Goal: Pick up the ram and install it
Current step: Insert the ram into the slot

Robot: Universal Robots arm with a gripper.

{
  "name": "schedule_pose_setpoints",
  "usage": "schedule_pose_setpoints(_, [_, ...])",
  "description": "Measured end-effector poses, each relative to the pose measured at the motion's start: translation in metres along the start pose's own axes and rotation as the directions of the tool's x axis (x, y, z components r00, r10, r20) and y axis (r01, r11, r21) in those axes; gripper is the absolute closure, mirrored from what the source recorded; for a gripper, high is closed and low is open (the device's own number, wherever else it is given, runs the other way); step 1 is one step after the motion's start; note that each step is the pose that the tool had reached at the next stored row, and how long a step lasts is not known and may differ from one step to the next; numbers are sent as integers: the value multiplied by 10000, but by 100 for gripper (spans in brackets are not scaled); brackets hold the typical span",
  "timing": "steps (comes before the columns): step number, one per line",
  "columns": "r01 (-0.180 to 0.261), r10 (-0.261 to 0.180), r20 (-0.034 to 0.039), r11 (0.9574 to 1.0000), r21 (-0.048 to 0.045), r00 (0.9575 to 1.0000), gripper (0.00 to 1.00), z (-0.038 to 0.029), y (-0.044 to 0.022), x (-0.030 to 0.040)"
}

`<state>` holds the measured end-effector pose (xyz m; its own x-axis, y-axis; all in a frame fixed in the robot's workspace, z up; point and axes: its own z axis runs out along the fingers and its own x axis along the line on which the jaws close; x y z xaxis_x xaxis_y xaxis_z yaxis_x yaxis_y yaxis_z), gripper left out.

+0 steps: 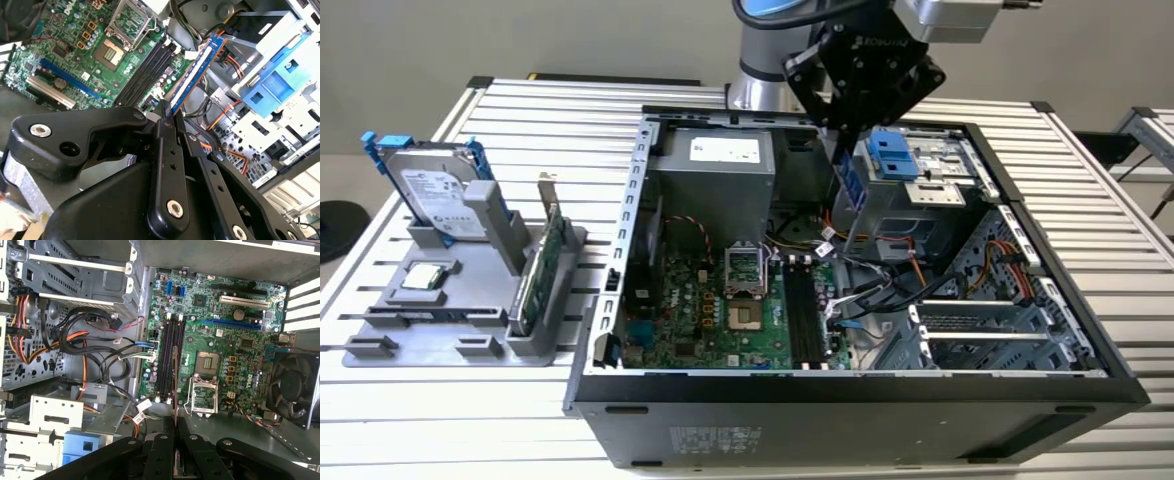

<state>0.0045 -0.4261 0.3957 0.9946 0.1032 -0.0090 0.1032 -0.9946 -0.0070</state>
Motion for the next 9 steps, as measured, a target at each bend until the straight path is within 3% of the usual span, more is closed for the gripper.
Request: schedule_pose_setpoints(9, [0,0,1,10000,-2,10000,100,32,1,6])
